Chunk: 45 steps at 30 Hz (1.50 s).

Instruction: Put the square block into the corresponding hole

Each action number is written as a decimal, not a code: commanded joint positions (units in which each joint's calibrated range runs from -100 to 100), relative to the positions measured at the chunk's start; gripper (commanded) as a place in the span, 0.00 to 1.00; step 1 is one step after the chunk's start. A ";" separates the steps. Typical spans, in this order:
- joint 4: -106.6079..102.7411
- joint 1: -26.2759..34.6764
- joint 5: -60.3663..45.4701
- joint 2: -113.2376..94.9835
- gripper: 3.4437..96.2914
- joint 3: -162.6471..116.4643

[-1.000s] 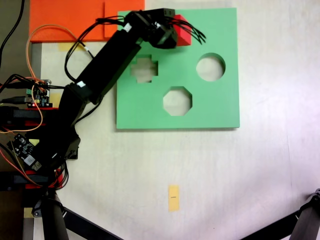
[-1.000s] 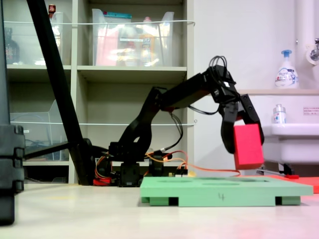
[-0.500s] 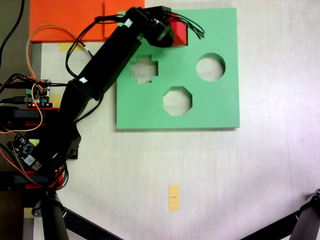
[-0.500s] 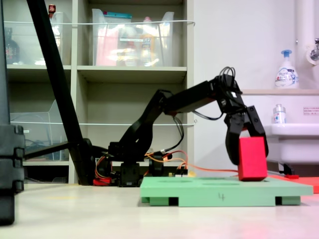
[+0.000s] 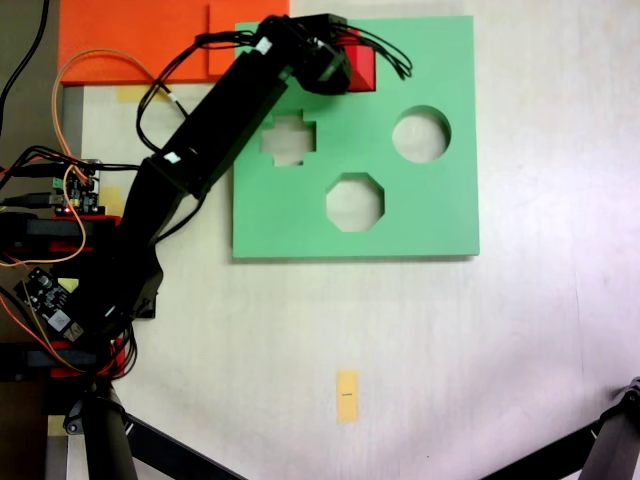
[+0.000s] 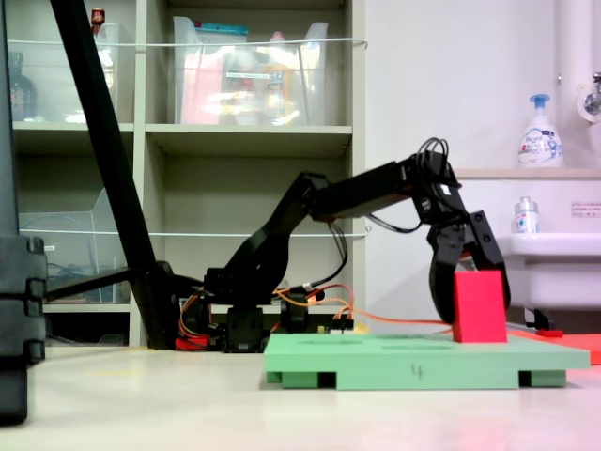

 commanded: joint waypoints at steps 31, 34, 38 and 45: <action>12.73 -0.05 0.44 11.24 0.30 4.36; 13.02 -0.05 0.39 11.94 0.32 4.36; 13.59 -0.05 0.44 12.08 0.40 4.36; 13.98 0.05 1.86 12.50 0.67 4.36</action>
